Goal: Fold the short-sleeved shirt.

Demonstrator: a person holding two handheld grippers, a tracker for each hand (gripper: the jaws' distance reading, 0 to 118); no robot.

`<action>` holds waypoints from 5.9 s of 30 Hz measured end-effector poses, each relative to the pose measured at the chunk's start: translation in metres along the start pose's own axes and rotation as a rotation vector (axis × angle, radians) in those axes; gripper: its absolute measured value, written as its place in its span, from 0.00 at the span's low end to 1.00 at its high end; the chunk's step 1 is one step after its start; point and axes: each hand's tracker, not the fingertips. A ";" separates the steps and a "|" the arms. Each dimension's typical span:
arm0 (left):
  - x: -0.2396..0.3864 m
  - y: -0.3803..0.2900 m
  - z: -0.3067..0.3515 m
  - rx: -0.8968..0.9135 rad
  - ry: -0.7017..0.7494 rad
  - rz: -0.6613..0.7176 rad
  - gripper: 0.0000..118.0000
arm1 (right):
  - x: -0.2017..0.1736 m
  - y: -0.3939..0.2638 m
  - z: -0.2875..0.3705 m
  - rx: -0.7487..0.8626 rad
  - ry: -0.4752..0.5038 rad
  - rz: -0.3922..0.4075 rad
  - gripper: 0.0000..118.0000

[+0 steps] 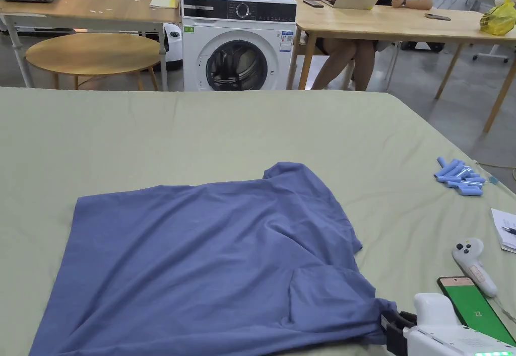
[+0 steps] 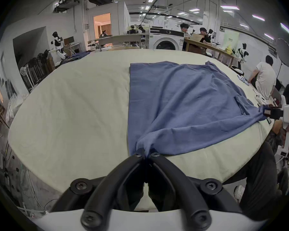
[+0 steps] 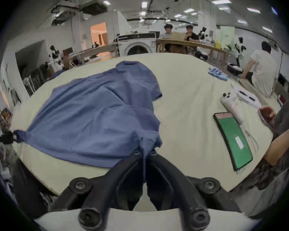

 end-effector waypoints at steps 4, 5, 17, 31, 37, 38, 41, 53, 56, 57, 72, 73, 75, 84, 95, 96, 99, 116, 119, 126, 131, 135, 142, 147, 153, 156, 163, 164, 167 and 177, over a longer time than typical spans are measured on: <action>-0.001 0.017 0.013 0.014 0.050 -0.023 0.00 | -0.006 0.012 0.015 0.026 0.022 -0.018 0.01; -0.001 0.025 0.016 0.022 0.047 -0.031 0.00 | -0.002 0.020 0.017 0.041 0.026 -0.013 0.01; -0.009 0.155 -0.095 -0.042 0.118 -0.127 0.00 | -0.030 0.140 -0.065 0.086 -0.055 0.079 0.01; 0.003 0.130 -0.075 0.107 0.119 -0.087 0.85 | -0.032 0.117 -0.065 0.109 -0.039 0.101 0.95; 0.045 0.072 -0.016 0.301 0.094 -0.053 0.83 | -0.074 0.059 0.004 0.265 0.098 0.099 0.82; 0.048 0.063 -0.012 0.309 0.088 -0.027 0.71 | -0.078 0.050 0.011 0.289 0.113 0.090 0.64; 0.053 0.036 -0.005 0.284 0.067 0.025 0.00 | -0.095 0.029 0.019 0.315 0.031 0.133 0.00; 0.021 0.022 -0.038 0.115 0.083 0.082 0.04 | -0.094 0.012 0.021 0.269 0.116 0.091 0.00; 0.014 0.036 -0.056 0.103 0.124 0.086 0.58 | -0.089 0.013 0.015 0.247 0.115 0.066 0.00; 0.011 0.041 -0.063 0.106 0.148 0.086 0.79 | -0.089 0.013 0.016 0.244 0.111 0.064 0.00; 0.011 0.063 -0.120 -0.044 0.128 0.043 0.09 | -0.025 0.037 -0.021 0.151 -0.104 -0.007 0.05; 0.011 0.065 -0.117 -0.038 0.144 0.030 0.05 | -0.018 0.041 -0.031 0.118 -0.123 -0.013 0.38; 0.009 0.070 -0.110 -0.025 0.140 0.029 0.05 | -0.008 0.049 -0.051 0.082 -0.111 -0.037 0.97; 0.008 0.082 -0.101 -0.019 0.135 0.009 0.05 | -0.005 0.058 -0.112 -0.118 -0.077 -0.059 0.04; 0.010 0.093 -0.029 0.070 0.131 -0.052 0.04 | 0.008 0.078 0.002 0.087 0.003 -0.106 0.04; 0.009 0.092 -0.018 0.079 0.130 -0.059 0.04 | 0.007 0.079 0.013 0.102 0.006 -0.095 0.04; 0.002 0.081 0.009 0.098 0.107 -0.065 0.04 | 0.003 0.074 0.047 0.122 0.014 -0.053 0.04; -0.017 -0.018 0.014 0.020 0.097 0.066 0.19 | 0.007 -0.039 0.032 -0.070 -0.068 -0.027 0.26; -0.013 -0.011 0.029 0.060 0.169 0.008 0.78 | 0.002 -0.027 0.046 -0.026 -0.066 0.056 0.92; 0.018 0.020 0.042 0.230 0.140 -0.053 0.79 | -0.035 0.025 0.068 0.206 0.016 0.087 0.92; 0.043 0.056 0.026 0.313 0.102 -0.082 0.64 | -0.076 0.054 0.060 0.368 0.128 0.079 0.56; 0.055 0.078 0.005 0.280 0.107 -0.106 0.02 | -0.104 0.063 0.043 0.380 0.106 0.108 0.00; 0.028 0.112 -0.057 0.128 0.107 -0.090 0.01 | -0.123 0.072 0.017 0.322 0.174 0.138 0.00; -0.009 0.148 -0.116 0.080 0.183 -0.065 0.03 | -0.120 0.074 -0.003 0.272 0.165 0.135 0.00; -0.038 0.181 -0.195 -0.044 0.235 -0.090 0.92 | -0.101 0.077 -0.021 0.216 0.115 0.126 0.00; -0.045 0.182 -0.226 -0.106 0.232 -0.058 0.92 | -0.089 0.082 -0.034 0.185 0.082 0.111 0.00; -0.030 0.183 -0.216 -0.119 0.142 -0.080 0.04 | -0.047 0.121 -0.100 0.074 -0.011 0.054 0.00; -0.025 0.185 -0.211 -0.107 0.156 -0.101 0.02 | -0.041 0.130 -0.116 0.049 -0.014 0.042 0.04; -0.019 0.192 -0.191 -0.083 0.141 -0.099 0.02 | -0.027 0.156 -0.161 -0.046 0.010 0.018 0.92; -0.004 0.202 -0.153 -0.016 0.114 -0.116 0.02 | -0.013 0.157 -0.220 -0.186 -0.097 0.035 0.63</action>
